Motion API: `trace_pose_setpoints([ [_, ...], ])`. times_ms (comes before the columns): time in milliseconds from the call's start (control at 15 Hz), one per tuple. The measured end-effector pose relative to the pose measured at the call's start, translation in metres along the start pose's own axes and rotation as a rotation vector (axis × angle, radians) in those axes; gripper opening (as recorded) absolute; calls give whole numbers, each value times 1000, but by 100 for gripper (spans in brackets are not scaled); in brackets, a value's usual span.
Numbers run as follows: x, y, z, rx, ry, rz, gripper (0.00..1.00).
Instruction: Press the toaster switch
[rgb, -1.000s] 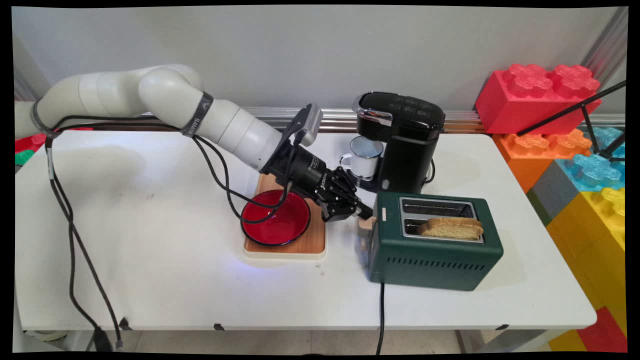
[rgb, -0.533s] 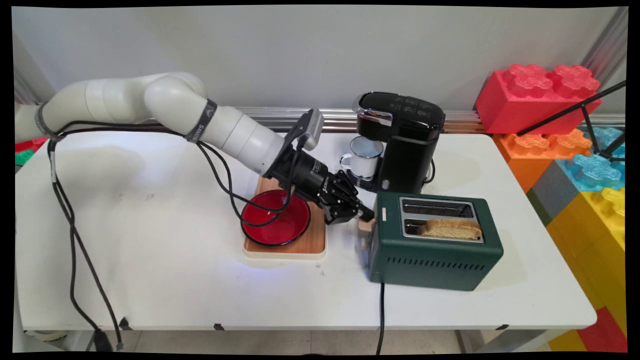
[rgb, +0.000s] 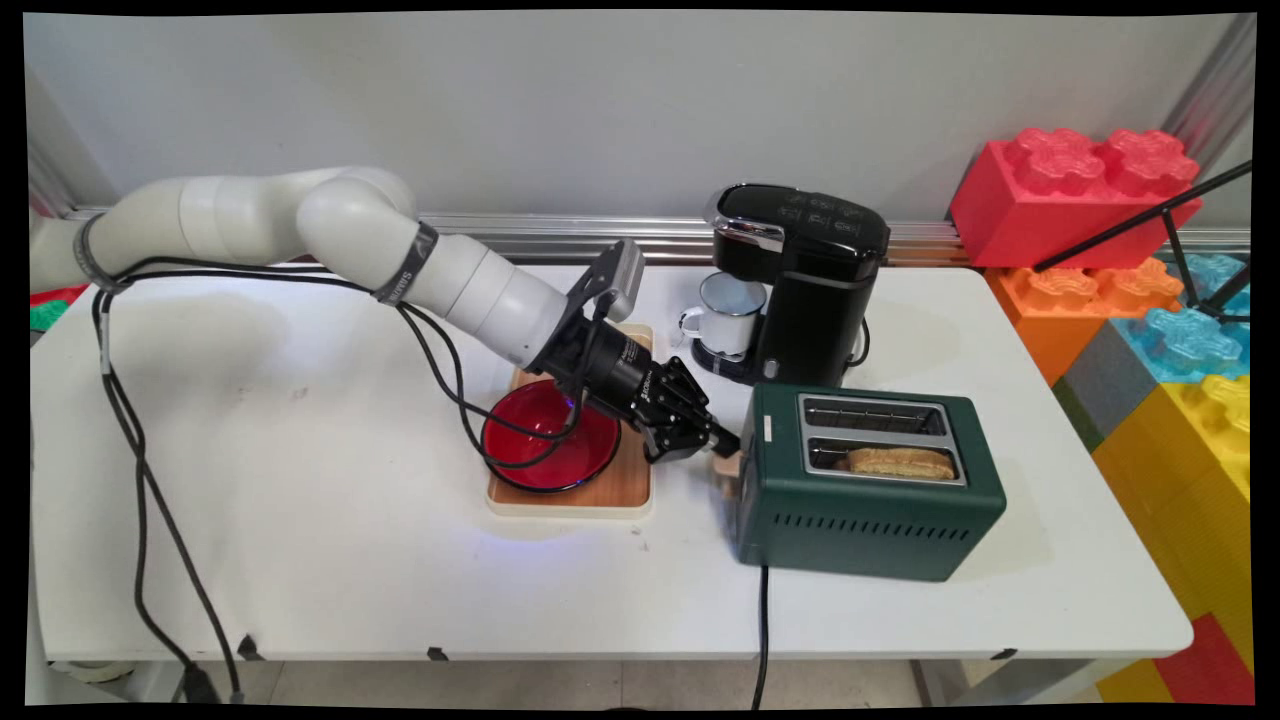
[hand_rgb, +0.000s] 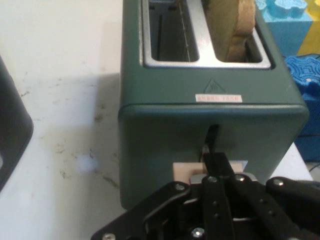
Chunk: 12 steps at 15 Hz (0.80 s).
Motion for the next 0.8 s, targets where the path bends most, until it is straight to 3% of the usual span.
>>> trace_pose_setpoints([
  [800, -17, 0, 10, 7, -16, -17, 0],
])
